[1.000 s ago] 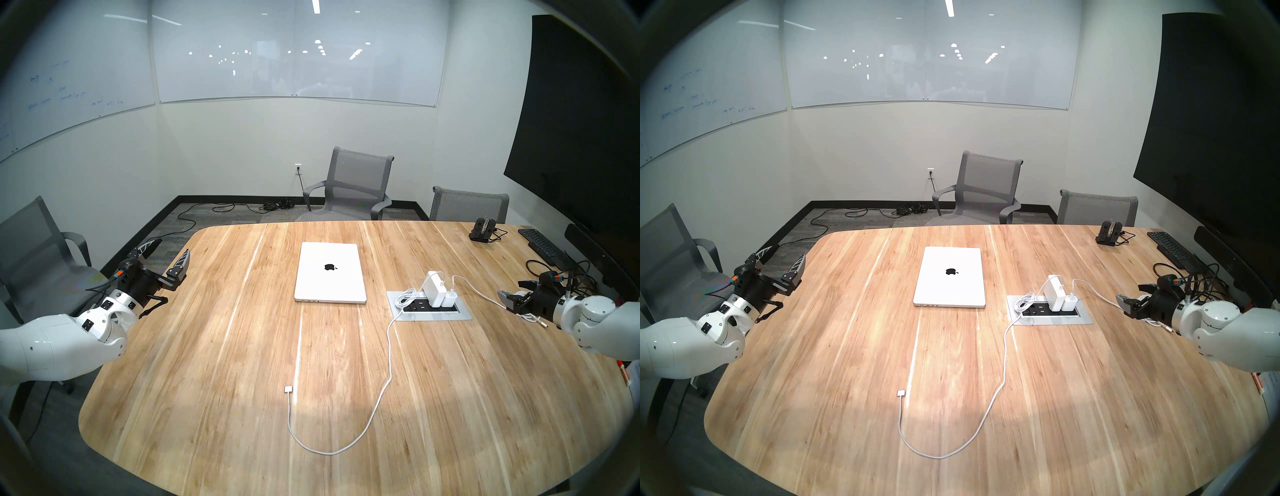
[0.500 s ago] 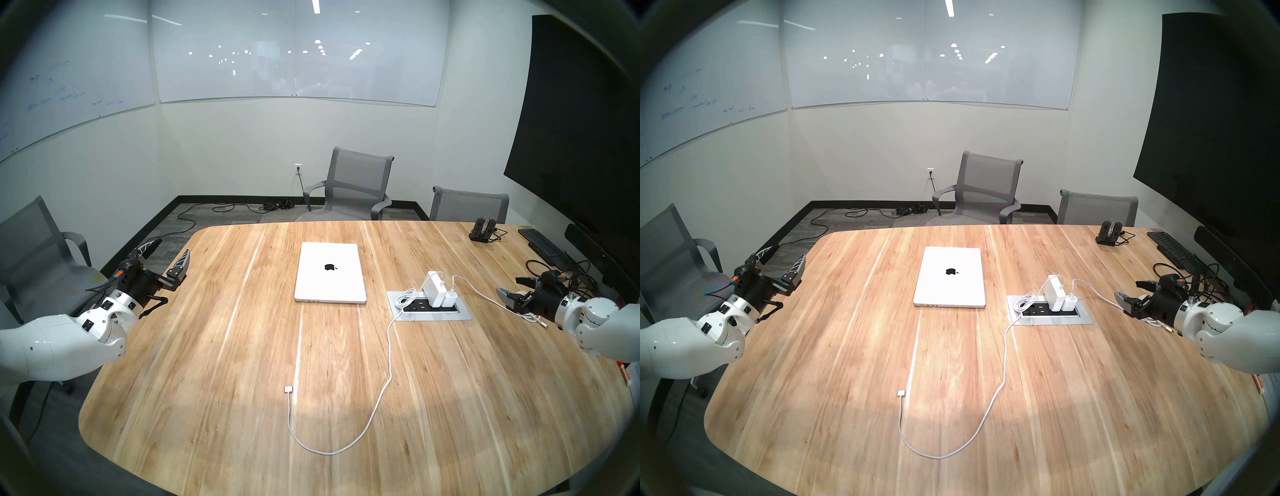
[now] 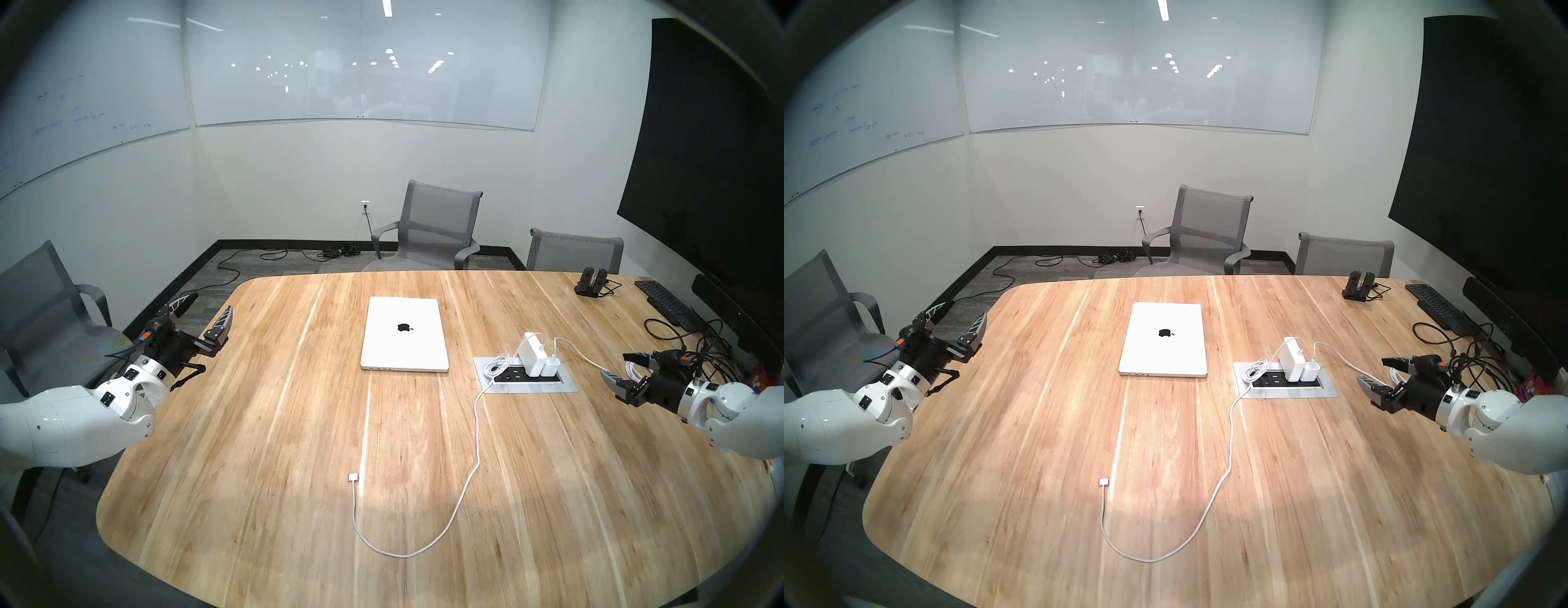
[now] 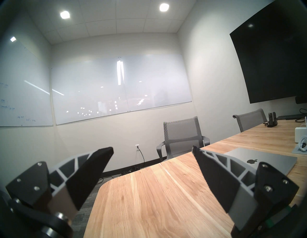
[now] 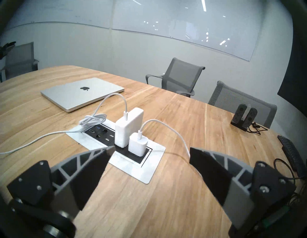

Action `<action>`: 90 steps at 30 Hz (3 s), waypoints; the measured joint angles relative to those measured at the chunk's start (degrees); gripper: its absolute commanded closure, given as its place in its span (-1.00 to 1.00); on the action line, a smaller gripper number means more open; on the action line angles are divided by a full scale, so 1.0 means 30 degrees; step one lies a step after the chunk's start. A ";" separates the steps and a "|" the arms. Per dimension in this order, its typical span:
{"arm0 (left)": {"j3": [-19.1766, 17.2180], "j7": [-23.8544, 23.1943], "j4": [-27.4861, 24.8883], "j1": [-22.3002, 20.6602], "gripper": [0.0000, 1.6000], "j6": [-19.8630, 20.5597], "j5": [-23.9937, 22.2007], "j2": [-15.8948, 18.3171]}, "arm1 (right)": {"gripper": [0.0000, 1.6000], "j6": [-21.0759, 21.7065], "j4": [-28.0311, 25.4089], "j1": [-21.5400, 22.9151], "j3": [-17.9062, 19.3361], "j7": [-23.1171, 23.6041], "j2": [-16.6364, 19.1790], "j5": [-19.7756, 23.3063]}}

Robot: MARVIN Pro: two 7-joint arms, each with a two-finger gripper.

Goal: Plug the charging cable into the port of a MacBook

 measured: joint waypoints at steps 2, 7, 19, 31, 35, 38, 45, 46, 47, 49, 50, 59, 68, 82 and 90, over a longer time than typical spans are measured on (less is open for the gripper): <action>0.0004 0.0003 0.0000 0.0000 -1.00 0.0000 0.0000 0.0000 | -1.00 -0.0417 -0.0004 0.0135 -0.0422 0.0028 0.0001 -0.0128; 0.0012 0.0011 0.0000 -0.0002 -1.00 0.0000 0.0000 0.0000 | -1.00 -0.1306 0.0130 0.0407 -0.1401 0.0041 0.0001 -0.0387; 0.0032 0.0026 0.0000 -0.0007 -1.00 0.0000 0.0002 0.0000 | -1.00 -0.3673 -0.0150 0.1219 -0.3689 -0.0086 -0.0004 -0.1701; 0.0046 0.0042 0.0000 -0.0009 -1.00 -0.0001 0.0003 0.0000 | -1.00 -0.5973 -0.0836 0.2313 -0.5093 -0.0315 -0.0042 -0.3478; 0.0049 0.0045 0.0000 -0.0010 -1.00 -0.0001 0.0004 0.0000 | -1.00 -0.6307 -0.0848 0.2597 -0.5496 -0.0397 -0.0042 -0.3878; 0.0052 0.0047 0.0000 -0.0012 -1.00 -0.0001 0.0004 0.0000 | -1.00 -0.6472 -0.0805 0.2868 -0.5841 -0.0453 -0.0043 -0.4228; 0.0059 0.0054 0.0000 -0.0013 -1.00 -0.0001 0.0004 0.0000 | -1.00 -0.6640 -0.0769 0.3518 -0.6616 -0.0421 -0.0044 -0.5146; 0.0060 0.0055 0.0000 -0.0013 -1.00 -0.0001 0.0004 0.0000 | -1.00 -0.6651 -0.0827 0.3624 -0.6750 -0.0365 -0.0044 -0.5315; 0.0061 0.0056 0.0000 -0.0013 -1.00 -0.0001 0.0004 0.0000 | -1.00 -0.6660 -0.0899 0.3712 -0.6863 -0.0296 -0.0045 -0.5466; 0.0063 0.0058 0.0000 -0.0013 -1.00 -0.0001 0.0005 0.0000 | -1.00 -0.6672 -0.1031 0.3845 -0.7041 -0.0132 -0.0045 -0.5715; 0.0065 0.0060 0.0000 -0.0013 -1.00 -0.0001 0.0005 0.0000 | -1.00 -0.6679 -0.1131 0.3938 -0.7173 -0.0010 -0.0046 -0.5878; 0.0075 0.0071 0.0000 -0.0013 -1.00 -0.0001 0.0005 0.0000 | -1.00 -0.6709 -0.1554 0.4561 -0.8201 0.0841 -0.0057 -0.6851; 0.0083 0.0083 0.0000 -0.0014 -1.00 -0.0001 0.0006 0.0000 | -1.00 -0.6720 -0.1245 0.5217 -0.9274 0.1320 -0.0217 -0.7342; 0.0102 0.0111 0.0000 -0.0014 -1.00 -0.0001 0.0008 0.0000 | -1.00 -0.6728 -0.2290 0.6478 -1.0452 0.2436 -0.0964 -0.7481; 0.0109 0.0127 0.0000 -0.0015 -1.00 -0.0001 0.0010 -0.0004 | -1.00 -0.6732 -0.4517 0.7346 -1.0883 0.3029 -0.1542 -0.7520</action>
